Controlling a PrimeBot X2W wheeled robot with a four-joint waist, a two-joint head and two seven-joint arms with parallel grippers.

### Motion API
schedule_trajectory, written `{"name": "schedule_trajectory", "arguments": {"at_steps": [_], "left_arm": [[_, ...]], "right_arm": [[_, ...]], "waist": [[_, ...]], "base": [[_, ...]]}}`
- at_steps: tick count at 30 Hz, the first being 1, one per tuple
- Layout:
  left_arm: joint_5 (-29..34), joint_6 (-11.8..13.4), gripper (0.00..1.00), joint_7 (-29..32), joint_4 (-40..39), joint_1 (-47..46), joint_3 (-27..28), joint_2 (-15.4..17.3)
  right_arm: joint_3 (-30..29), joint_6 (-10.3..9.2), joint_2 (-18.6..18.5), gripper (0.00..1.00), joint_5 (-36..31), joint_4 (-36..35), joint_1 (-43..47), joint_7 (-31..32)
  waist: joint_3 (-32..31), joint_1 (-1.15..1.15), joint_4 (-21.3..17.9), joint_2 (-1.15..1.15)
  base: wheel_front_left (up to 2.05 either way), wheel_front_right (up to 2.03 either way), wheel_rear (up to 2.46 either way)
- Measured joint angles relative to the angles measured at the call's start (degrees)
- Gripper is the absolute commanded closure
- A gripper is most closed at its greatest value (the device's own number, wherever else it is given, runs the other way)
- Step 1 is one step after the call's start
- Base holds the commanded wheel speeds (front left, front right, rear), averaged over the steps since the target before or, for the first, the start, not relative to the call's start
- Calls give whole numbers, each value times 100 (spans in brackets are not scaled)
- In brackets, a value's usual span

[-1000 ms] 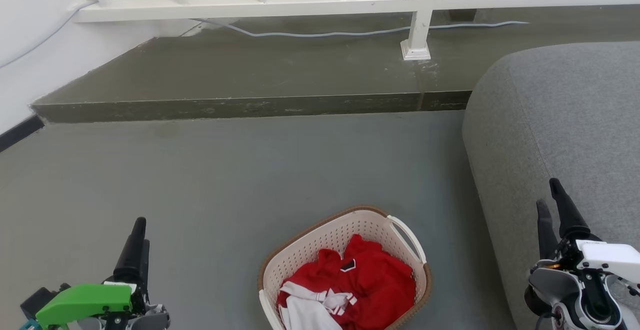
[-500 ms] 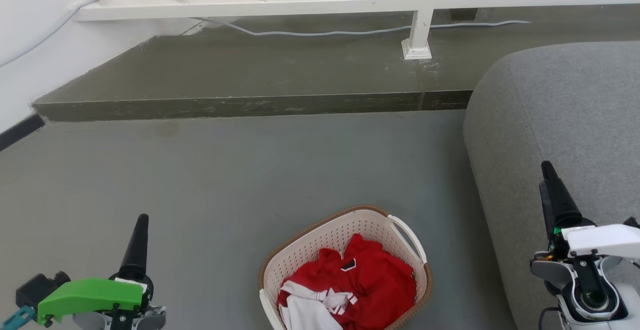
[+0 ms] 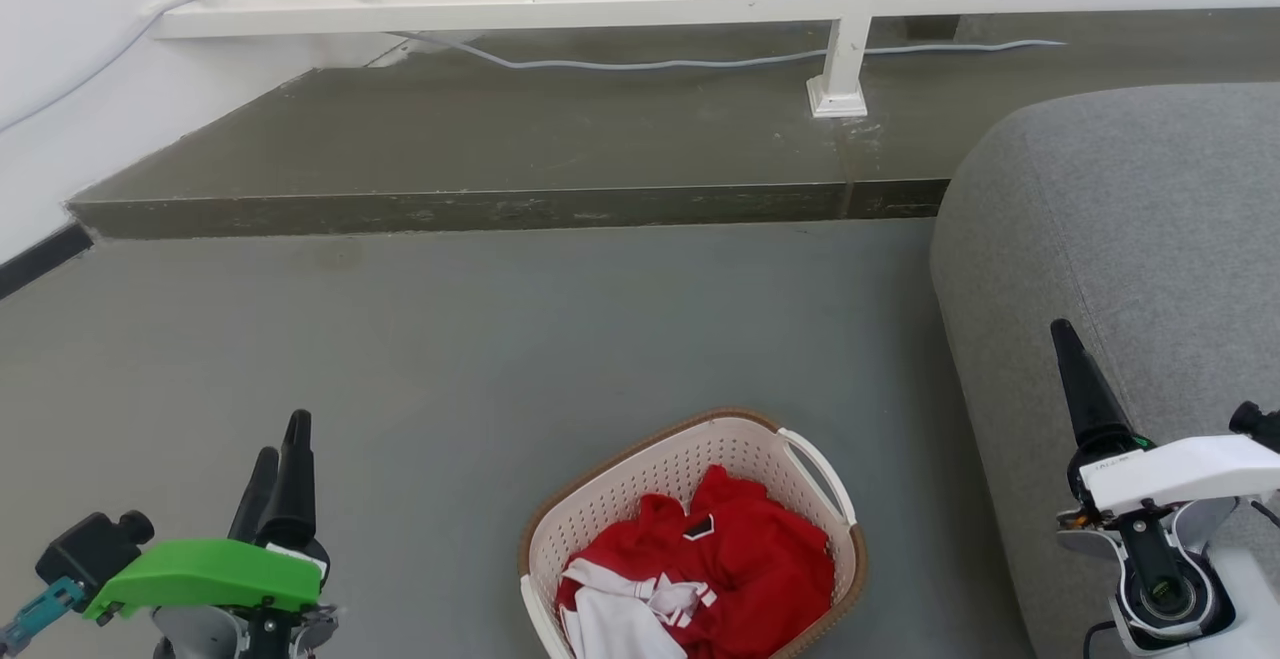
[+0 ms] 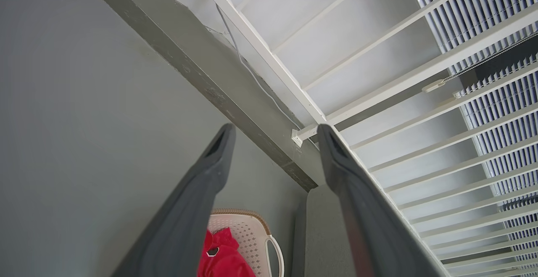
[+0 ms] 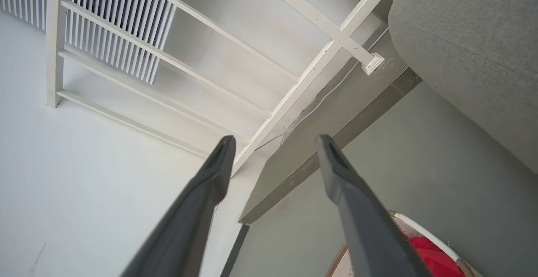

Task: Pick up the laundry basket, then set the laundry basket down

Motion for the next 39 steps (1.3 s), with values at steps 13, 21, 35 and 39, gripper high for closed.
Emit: {"name": "schedule_trajectory", "arguments": {"at_steps": [13,21,35,39], "left_arm": [[1045,38,0,-235,-97,-1,-177,-49],[1659,38,0,-388,-191,-1,-222,-62],[2571,38,0,-648,-271,-1,-342,-81],[2862,38,0,-739,-303,-1,-363,-82]], "right_arm": [[100,-93,21,0,-1127,-134,-82,-250],[167,-98,21,0,-1719,-156,-82,-424],[234,-99,32,0,-2782,-204,-82,-680],[238,-98,37,0,-3092,-224,-82,-768]], "waist": [[4,0,0,0],[-4,0,-7,0],[-8,0,-9,0],[-5,0,-7,0]], "base": [[0,0,0],[0,0,0],[0,0,0],[0,0,0]]}}
